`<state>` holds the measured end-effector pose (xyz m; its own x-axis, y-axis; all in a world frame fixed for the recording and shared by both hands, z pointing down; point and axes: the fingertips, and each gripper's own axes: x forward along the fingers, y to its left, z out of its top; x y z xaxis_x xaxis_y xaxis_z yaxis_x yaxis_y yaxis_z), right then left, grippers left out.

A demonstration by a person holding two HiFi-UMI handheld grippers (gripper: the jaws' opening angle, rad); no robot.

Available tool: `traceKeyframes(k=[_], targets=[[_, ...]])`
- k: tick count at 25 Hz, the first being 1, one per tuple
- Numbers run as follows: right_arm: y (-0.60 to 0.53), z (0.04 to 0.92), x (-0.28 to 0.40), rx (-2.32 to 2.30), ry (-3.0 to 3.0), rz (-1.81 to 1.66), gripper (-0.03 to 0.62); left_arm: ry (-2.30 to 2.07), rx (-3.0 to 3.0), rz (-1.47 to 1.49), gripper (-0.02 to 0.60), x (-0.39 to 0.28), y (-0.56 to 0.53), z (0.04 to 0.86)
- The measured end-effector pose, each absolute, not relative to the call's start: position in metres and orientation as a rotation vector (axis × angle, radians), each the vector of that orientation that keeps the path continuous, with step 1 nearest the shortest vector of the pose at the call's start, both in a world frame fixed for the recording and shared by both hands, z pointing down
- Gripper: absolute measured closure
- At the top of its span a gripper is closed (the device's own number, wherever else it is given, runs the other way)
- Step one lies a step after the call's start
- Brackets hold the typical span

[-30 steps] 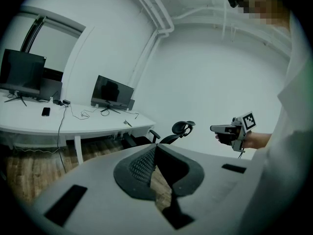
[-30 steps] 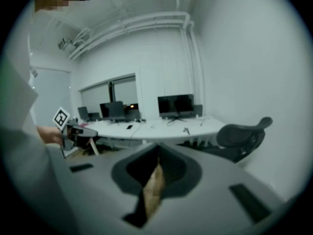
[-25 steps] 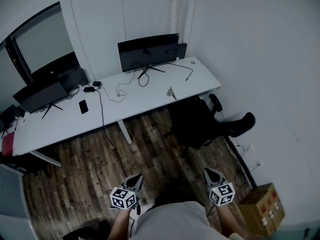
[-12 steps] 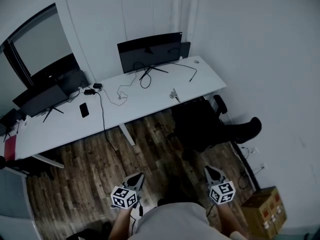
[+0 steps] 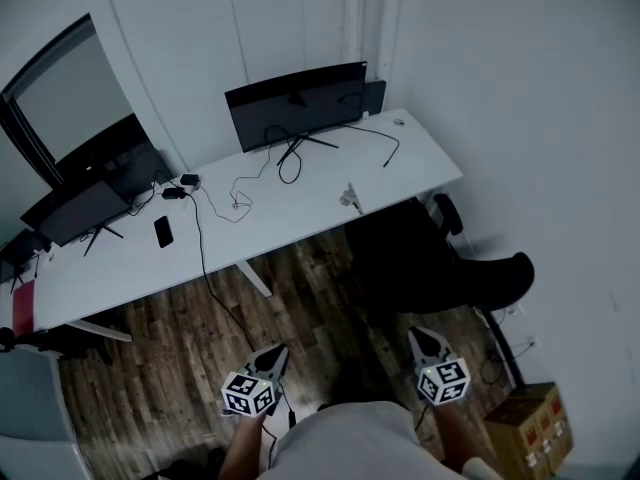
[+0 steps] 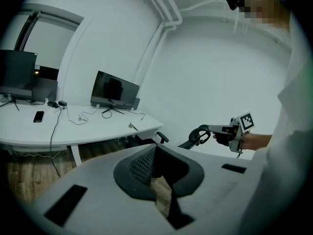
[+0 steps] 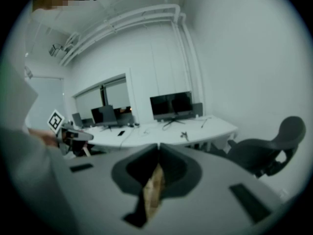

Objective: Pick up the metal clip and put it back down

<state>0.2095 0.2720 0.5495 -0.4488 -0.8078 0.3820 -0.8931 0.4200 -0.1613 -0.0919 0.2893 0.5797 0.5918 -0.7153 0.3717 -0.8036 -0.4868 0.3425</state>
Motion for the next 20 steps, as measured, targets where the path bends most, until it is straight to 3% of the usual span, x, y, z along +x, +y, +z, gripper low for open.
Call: traceKeyframes(k=[20], targets=[[0.146, 0.562, 0.232, 1.304, -2.501, 0.527, 0.559, -1.266, 2.331, 0.225, 0.548, -0.034, 0.162, 0.575]])
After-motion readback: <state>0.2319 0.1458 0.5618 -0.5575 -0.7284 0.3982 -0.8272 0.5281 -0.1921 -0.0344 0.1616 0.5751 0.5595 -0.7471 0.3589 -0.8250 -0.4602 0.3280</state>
